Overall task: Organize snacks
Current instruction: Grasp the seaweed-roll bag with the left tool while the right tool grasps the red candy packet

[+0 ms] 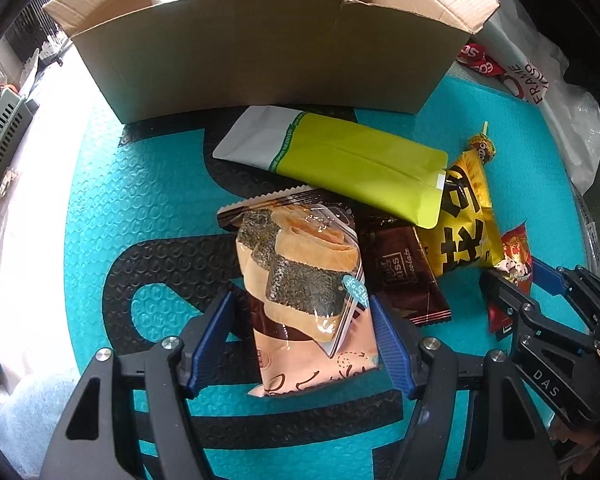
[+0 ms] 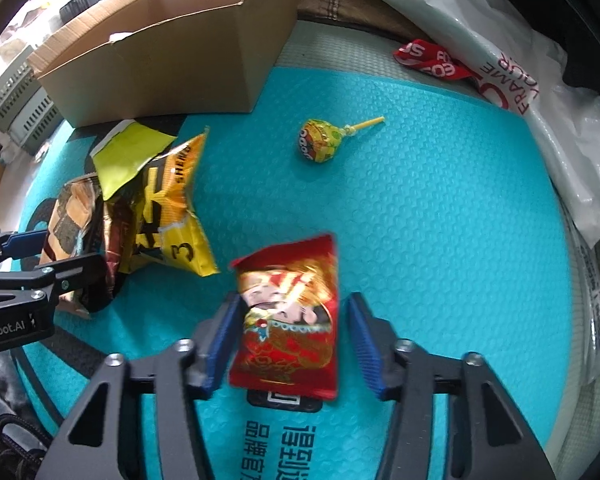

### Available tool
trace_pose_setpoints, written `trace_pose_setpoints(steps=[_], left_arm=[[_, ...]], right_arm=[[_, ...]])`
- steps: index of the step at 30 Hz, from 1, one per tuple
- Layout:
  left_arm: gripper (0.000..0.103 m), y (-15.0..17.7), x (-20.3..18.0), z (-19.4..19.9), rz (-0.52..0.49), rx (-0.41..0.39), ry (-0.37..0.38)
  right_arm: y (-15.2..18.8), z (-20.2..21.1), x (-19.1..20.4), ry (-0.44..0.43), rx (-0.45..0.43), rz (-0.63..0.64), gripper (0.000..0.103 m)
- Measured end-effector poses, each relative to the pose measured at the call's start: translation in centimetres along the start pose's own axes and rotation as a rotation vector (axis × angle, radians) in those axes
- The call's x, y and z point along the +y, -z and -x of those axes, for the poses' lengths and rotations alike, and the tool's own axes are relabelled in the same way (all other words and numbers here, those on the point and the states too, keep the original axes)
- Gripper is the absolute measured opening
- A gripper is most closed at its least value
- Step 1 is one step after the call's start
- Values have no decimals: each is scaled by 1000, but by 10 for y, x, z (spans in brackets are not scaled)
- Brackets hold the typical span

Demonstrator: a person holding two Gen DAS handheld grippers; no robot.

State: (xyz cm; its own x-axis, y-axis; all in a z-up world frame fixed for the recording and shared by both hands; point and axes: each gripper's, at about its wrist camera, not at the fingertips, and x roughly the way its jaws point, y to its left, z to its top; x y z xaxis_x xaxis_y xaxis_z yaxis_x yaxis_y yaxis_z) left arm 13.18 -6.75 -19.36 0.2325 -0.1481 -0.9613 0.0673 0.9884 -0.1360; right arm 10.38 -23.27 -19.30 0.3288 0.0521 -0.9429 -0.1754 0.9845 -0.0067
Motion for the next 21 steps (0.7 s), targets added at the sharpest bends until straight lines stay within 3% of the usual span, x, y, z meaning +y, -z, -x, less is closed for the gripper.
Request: trace_pose_setpoints(steps=[2,4,8,21], left_arm=[[65,5,6,3,9,-3,5],[50,11,9,6,7,-13,-22],[49,16,15,10,31,-15,21],[49,45,12,45,37,-27,41]], right_arm=[[-1,4,3,3,2,9,40],[0,4,4,0,2,9,38],[3,9,2,-29,8,-19,36],[27,37,5,-99,16,-60,33]])
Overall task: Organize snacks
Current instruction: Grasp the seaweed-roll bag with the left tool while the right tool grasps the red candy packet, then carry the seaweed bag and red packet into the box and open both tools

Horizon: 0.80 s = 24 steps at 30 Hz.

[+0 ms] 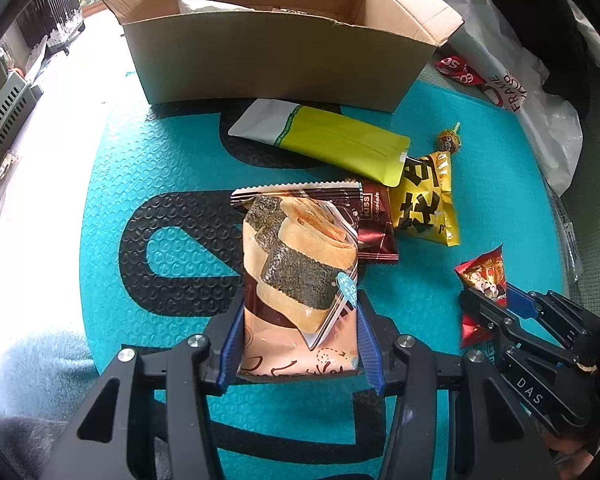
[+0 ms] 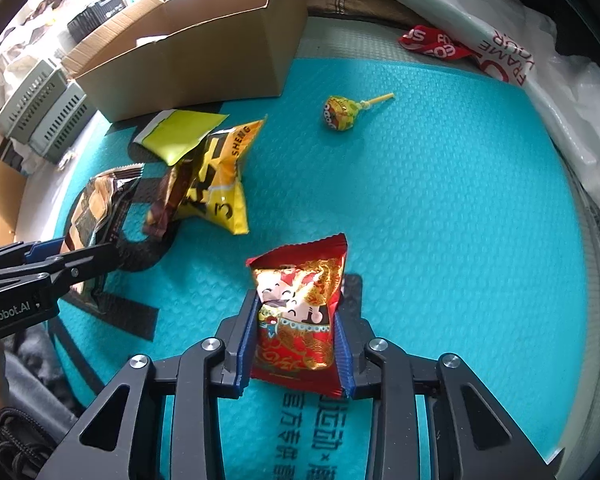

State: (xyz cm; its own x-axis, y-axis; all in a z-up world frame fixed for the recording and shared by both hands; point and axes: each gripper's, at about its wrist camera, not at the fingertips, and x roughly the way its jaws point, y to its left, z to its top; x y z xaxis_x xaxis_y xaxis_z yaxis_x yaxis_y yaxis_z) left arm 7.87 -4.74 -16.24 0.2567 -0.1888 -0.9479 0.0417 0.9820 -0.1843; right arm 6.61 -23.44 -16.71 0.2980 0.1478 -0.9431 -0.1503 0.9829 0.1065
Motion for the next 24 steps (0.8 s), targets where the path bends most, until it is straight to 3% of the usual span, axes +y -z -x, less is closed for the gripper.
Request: trace_pose_setpoints(steps=[14,24], left_arm=[[49,22,-7,52,-15,-57,21],[49,15,-12,99,-22,-150,38]], right_arm=[[19,37,26,-80,-39,43,33],[4,76,45,-137,-95,84,33]])
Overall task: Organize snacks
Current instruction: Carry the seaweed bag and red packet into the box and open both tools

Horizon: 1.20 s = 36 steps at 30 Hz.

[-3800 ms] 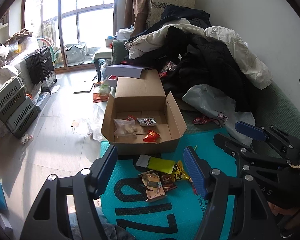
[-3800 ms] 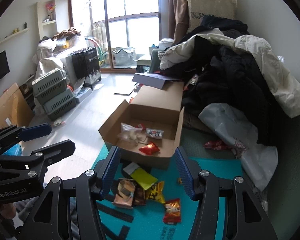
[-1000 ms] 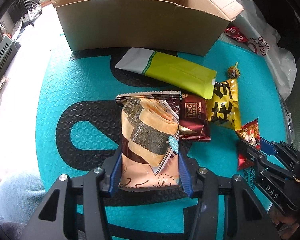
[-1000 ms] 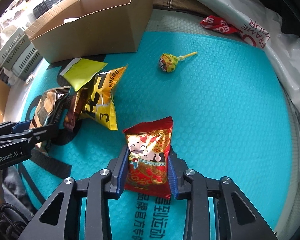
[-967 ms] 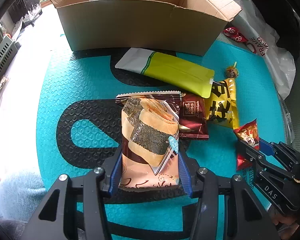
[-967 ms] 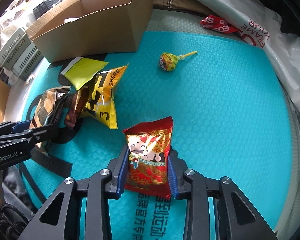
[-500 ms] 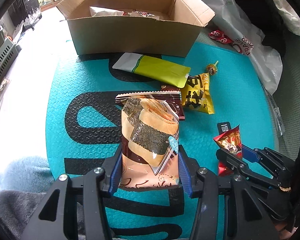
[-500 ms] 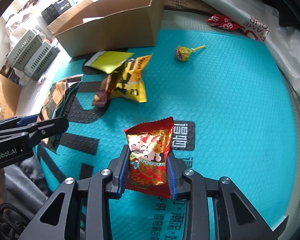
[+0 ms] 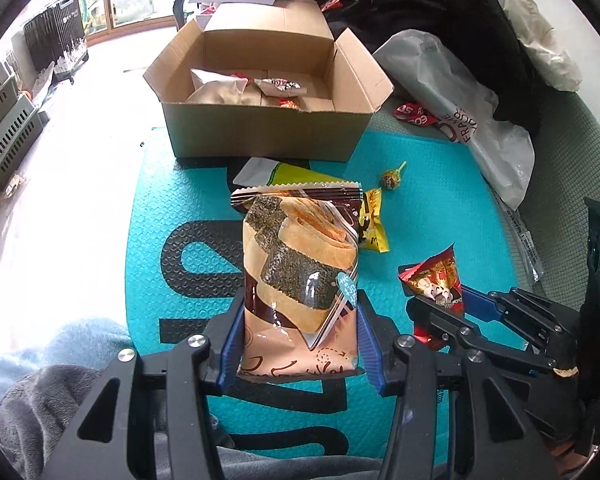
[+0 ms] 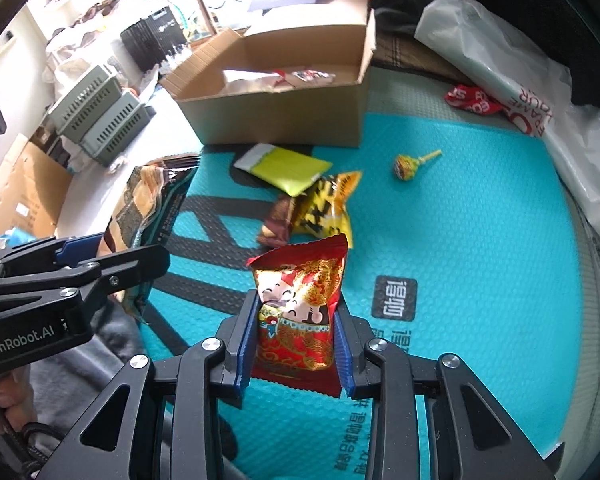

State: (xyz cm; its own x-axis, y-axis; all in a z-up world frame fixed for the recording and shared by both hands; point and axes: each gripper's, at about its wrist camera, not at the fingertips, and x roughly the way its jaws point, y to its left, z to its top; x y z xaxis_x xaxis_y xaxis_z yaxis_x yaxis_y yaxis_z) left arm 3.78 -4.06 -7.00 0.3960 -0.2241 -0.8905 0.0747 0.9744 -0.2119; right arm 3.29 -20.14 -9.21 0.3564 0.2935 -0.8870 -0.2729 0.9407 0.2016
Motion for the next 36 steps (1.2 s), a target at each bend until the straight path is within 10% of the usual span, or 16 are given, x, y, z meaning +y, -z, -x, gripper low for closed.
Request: trace_pose_setpoints(steps=[17,36], left_arm=[[49,-87,4,79,-21,-235,24],[49,-219,37,57,-3,-316,-8]], right_arm=[[-93,70,31,-14,-216,139,33],[-235,60,30,-11,-340,245,33]])
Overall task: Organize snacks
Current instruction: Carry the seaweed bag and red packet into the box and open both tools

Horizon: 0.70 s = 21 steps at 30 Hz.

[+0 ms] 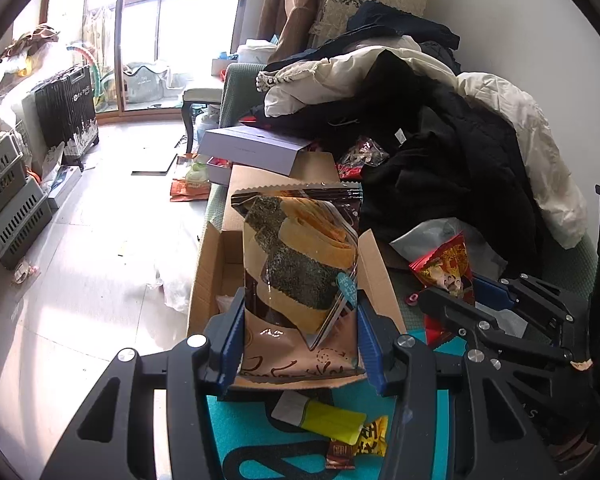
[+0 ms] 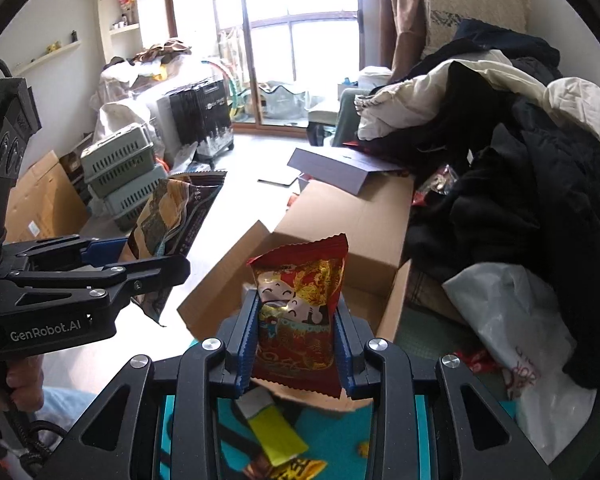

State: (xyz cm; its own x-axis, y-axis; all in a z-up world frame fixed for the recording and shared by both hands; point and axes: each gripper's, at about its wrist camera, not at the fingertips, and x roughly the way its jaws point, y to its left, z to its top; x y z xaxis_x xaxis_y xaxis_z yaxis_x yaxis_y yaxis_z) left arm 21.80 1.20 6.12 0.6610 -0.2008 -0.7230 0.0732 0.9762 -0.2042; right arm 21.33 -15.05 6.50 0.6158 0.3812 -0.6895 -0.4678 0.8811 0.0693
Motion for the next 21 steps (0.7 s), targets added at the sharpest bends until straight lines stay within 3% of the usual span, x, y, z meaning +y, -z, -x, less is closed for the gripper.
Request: trace_pose_setpoints(steps=[9,21], left_arm=[[49,-26,18,-81,-17,48,-20],[49,-15,41,-187,-39,183,-81]], right_arm=[[-25,-69,-26,21,13,1,33],[-19,-168,-53,43,103,-27,33]])
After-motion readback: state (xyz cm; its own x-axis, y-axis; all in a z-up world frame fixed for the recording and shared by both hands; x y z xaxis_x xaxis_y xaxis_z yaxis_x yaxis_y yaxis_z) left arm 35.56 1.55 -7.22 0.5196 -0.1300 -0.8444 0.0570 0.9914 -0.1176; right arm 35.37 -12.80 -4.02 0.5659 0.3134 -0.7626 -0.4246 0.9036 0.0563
